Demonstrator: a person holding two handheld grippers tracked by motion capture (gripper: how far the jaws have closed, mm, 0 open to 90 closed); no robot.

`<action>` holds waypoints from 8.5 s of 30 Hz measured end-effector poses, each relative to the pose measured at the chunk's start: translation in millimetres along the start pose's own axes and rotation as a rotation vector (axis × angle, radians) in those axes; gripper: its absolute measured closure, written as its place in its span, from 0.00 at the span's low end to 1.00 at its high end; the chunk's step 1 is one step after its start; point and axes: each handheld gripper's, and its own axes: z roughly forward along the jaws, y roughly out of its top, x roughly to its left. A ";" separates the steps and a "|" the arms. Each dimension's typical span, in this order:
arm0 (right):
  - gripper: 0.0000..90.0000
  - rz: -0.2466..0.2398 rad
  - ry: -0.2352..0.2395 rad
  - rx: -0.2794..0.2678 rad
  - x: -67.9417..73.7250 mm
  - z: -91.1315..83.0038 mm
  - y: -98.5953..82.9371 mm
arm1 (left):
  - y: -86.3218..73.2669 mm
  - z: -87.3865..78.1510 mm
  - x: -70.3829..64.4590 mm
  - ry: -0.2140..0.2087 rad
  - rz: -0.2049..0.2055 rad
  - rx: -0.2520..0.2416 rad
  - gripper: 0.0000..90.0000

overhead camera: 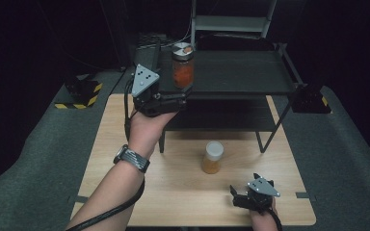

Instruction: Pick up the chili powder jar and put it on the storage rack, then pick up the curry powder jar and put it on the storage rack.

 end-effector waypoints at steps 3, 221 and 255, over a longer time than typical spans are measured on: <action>0.00 -0.001 0.000 0.000 0.2 0.0 0.0 | -4.8 -3.6 1.5 -0.004 -0.002 0.006 0.00; 0.37 0.045 0.176 -0.229 10.0 64.8 60.2 | -224.4 -88.8 17.2 0.006 0.152 0.558 0.01; 0.37 0.050 0.133 -0.330 -1.8 -2.6 70.1 | -223.2 -88.2 18.3 -0.009 0.159 0.567 0.01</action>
